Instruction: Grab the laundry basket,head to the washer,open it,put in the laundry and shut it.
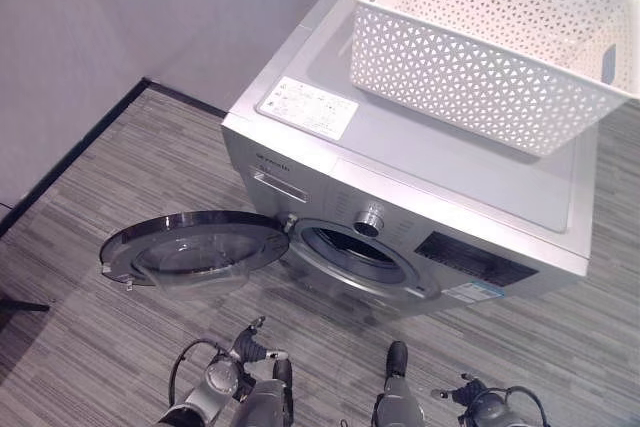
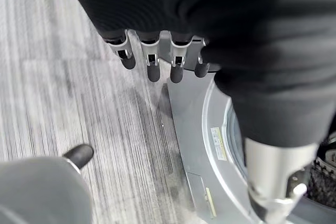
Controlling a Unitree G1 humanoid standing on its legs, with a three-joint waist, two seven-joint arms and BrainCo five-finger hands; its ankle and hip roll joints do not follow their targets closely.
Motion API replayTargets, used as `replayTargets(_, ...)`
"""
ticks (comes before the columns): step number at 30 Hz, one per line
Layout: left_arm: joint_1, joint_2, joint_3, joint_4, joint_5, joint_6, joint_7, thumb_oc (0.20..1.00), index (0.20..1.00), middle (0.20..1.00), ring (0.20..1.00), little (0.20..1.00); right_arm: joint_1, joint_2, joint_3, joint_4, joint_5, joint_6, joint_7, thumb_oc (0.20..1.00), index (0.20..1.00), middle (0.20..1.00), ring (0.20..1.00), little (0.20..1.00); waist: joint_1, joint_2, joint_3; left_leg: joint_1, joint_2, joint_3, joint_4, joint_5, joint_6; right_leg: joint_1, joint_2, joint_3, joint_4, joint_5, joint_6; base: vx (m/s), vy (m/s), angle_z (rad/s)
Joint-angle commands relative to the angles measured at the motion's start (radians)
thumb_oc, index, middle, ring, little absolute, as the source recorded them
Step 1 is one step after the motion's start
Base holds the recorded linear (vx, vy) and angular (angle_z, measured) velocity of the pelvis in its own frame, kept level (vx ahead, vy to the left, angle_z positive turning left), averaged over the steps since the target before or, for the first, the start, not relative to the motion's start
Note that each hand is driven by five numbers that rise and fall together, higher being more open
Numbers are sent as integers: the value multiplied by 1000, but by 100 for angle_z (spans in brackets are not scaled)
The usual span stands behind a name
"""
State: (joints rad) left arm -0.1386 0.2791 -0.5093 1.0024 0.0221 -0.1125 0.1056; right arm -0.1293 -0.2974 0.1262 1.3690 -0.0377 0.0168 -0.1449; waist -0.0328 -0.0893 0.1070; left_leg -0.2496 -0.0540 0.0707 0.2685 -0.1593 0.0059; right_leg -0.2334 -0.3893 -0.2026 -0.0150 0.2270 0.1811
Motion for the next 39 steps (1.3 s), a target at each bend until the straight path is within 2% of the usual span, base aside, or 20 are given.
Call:
replayTargets(1,-26,-46,41,19,51,6,29,1000,1000,1000,1000,1000,-27,-46,7,16,63,8,3,1000,1000,1000,1000,1000,-8,44,37,98,32,-51,-150,41,-11,40,-14,-25,103,6,81,-1,63,-46)
replayTargets(4,-40,-55,46,52,60,19,32,1000,1000,1000,1000,1000,-21,-19,6,28,95,4,11,1000,1000,1000,1000,1000,-9,73,27,151,64,-38,-206,83,2,68,71,-19,208,-141,48,-50,31,-31)
replayTargets(5,-35,-64,56,80,47,25,28,1000,1000,1000,1000,1000,-16,1,14,28,100,2,15,1000,1000,1000,1000,1000,2,81,12,177,70,-26,-227,96,9,107,118,-23,255,-202,29,-41,-4,-28)
replayTargets(7,-34,-70,64,100,37,28,27,1000,1000,1000,1000,1000,-18,15,26,35,97,3,18,1000,1000,1000,1000,1000,11,80,1,185,73,-22,-239,107,9,129,130,-28,272,-217,22,-26,-96,-19)
replayTargets(8,-31,-81,68,124,36,27,28,1000,1000,1000,1000,1000,-14,39,51,39,84,3,27,1000,1000,1000,1000,1000,33,70,-29,204,76,-9,-260,116,-1,198,140,-49,235,-243,11,-10,-133,-19)
replayTargets(10,-28,-88,69,127,34,28,29,1000,1000,1000,1000,1000,-17,49,66,37,74,4,28,1000,1000,1000,1000,1000,43,62,-43,200,77,1,-262,120,-6,223,135,-57,202,-229,14,-21,-146,-31)
replayTargets(13,-26,-111,66,144,40,26,37,1000,1000,1000,1000,1000,-34,67,136,20,34,2,33,1000,1000,1000,1000,1000,70,47,-84,214,103,27,-273,134,-31,290,169,-38,55,-257,-1,-36,-266,-19)
replayTargets(18,-30,-128,51,138,38,25,34,1000,1000,1000,1000,1000,-45,70,181,15,6,-3,26,1000,1000,1000,1000,1000,83,47,-85,221,143,16,-279,168,-66,337,215,-36,-23,-268,-21,-48,-192,-21)
replayTargets(22,-42,-130,43,65,17,19,46,1000,1000,1000,1000,1000,-45,58,199,16,-2,-7,17,1000,1000,1000,1000,1000,97,59,-71,196,181,-4,-276,219,-99,369,256,-61,-72,-286,-43,-95,-196,12)
replayTargets(26,-51,-128,23,-49,-6,12,34,1000,1000,1000,1000,1000,-46,37,213,47,-37,3,16,1000,1000,1000,1000,1000,105,77,-48,136,189,-18,-231,244,-115,374,266,-89,-72,-309,-63,-142,-85,45)
replayTargets(29,-57,-105,6,-189,-26,6,-3,1000,1000,1000,1000,1000,-75,8,231,56,-68,7,13,1000,1000,1000,1000,1000,101,76,-17,109,199,-9,-118,212,-123,363,258,-115,-72,-298,-86,-227,-40,62)
replayTargets(31,-35,-76,20,-280,-44,-5,-7,1000,1000,1000,1000,1000,-84,-4,218,49,-58,2,5,1000,1000,1000,1000,1000,110,73,-21,145,185,-65,-90,164,-122,358,254,-112,-69,-290,-89,-85,0,32)
replayTargets(32,-20,-63,32,-338,-51,-3,-5,1000,1000,1000,1000,1000,-85,-8,199,44,-40,-1,-2,1000,1000,1000,1000,1000,113,79,-20,161,183,-99,-80,167,-125,356,260,-111,-67,-289,-89,-57,13,-4)
replayTargets(34,3,-33,54,-418,-36,-5,-7,1000,1000,1000,1000,1000,-79,-9,175,41,-19,-3,-2,1000,1000,1000,1000,1000,105,85,-36,170,174,-126,-94,158,-119,342,262,-111,-71,-283,-86,-1,38,1)
replayTargets(35,36,-6,92,-504,-36,-8,-9,1000,1000,1000,1000,1000,-58,-5,160,42,-12,-2,1,1000,1000,1000,1000,1000,102,92,-54,187,186,-130,-128,149,-121,341,266,-110,-72,-285,-87,46,54,22)
replayTargets(37,41,-5,93,-509,-36,-6,-10,1000,1000,1000,1000,1000,-56,-5,161,42,-12,-2,1,1000,1000,1000,1000,1000,102,92,-56,191,187,-129,-133,150,-121,342,267,-109,-72,-286,-87,84,56,21)
replayTargets(38,58,33,147,-599,-5,-9,0,1000,1000,1000,1000,1000,-22,7,143,50,-18,1,9,1000,1000,1000,1000,1000,99,102,-75,221,199,-143,-196,155,-126,353,270,-113,-72,-286,-86,112,71,19)
replayTargets(39,62,35,148,-603,-4,-7,-1,1000,1000,1000,1000,1000,-21,8,144,49,-18,1,9,1000,1000,1000,1000,1000,97,101,-75,224,199,-143,-199,157,-126,354,270,-114,-72,-287,-86,150,89,15)
